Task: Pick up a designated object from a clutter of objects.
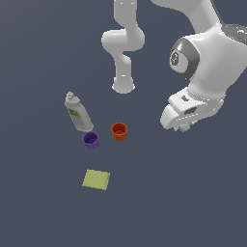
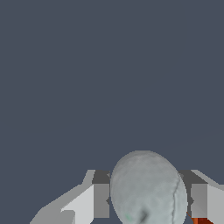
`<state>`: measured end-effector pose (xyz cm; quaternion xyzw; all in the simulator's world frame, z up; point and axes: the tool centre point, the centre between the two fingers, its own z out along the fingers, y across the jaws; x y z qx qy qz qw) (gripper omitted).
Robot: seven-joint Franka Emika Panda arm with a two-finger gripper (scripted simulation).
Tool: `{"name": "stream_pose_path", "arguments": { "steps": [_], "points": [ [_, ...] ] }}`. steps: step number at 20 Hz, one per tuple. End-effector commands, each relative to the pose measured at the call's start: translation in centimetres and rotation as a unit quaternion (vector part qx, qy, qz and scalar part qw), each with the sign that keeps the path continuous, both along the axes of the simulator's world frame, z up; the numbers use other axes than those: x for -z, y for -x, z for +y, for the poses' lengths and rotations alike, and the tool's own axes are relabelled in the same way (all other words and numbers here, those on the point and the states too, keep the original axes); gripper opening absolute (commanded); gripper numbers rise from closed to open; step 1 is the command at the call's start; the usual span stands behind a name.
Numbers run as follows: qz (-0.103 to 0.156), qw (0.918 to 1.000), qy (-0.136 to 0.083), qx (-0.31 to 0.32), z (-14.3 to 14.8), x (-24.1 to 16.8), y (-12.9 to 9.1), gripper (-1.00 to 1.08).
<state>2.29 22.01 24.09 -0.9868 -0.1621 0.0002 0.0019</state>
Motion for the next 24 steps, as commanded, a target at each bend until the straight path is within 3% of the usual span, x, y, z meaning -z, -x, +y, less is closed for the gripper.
{"name": "stream_pose_path", "arguments": {
  "steps": [1,12,24],
  "points": [
    [0.000,1.0000,0.000,0.000,-0.2,-2.4,-1.1,-1.00],
    [0.000,1.0000,0.001,0.001,-0.8,-10.5,-5.1,-1.00],
    [0.000,1.0000,0.001,0.001,-1.3,-16.7,-8.3,-1.00]
  ]
}}
